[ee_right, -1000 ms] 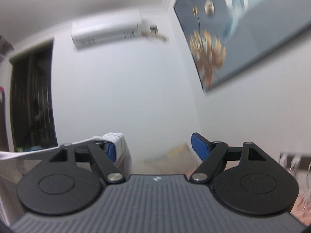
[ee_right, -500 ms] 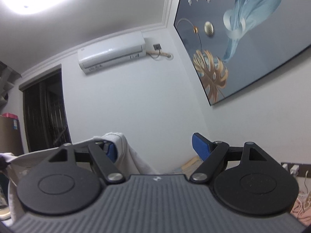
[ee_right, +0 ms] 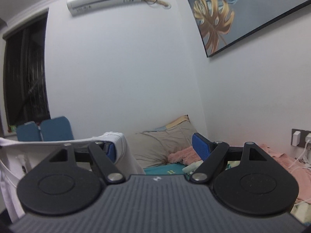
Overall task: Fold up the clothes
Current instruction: 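Lift the T-shirt high with both grippers and shake it out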
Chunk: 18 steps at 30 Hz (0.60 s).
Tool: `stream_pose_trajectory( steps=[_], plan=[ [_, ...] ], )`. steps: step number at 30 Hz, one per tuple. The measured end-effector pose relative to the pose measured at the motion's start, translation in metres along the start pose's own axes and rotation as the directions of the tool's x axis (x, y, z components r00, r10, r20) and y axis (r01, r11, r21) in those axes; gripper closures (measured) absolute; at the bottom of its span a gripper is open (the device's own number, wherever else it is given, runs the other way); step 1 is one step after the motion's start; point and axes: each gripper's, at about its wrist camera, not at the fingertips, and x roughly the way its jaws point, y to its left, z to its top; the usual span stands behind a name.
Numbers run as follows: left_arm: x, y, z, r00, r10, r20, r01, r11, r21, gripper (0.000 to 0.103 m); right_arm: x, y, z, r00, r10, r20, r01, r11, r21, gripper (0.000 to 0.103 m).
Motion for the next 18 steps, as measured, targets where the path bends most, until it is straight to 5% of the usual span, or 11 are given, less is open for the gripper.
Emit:
stream_pose_trajectory(
  steps=[6, 11, 15, 18],
  plan=[
    [0.149, -0.042, -0.053, 0.998, 0.028, -0.055, -0.025, 0.998, 0.052, 0.003, 0.128, 0.016, -0.049, 0.998, -0.05, -0.025, 0.047, 0.992, -0.12, 0.023],
    [0.29, -0.07, -0.164, 0.971, 0.047, -0.234, -0.03, 0.997, 0.075, 0.002, 0.256, 0.009, -0.137, 0.98, -0.094, -0.174, 0.07, 0.988, -0.14, 0.025],
    [0.382, -0.075, -0.268, 0.898, 0.028, -0.44, -0.028, 1.0, 0.006, 0.003, 0.335, 0.0, -0.225, 0.945, -0.108, -0.31, 0.058, 0.984, -0.168, 0.026],
    [0.427, -0.082, -0.329, 0.798, 0.006, -0.603, 0.003, 1.0, 0.013, 0.005, 0.374, -0.011, -0.286, 0.899, -0.103, -0.426, 0.021, 0.981, -0.192, 0.025]
  ],
)
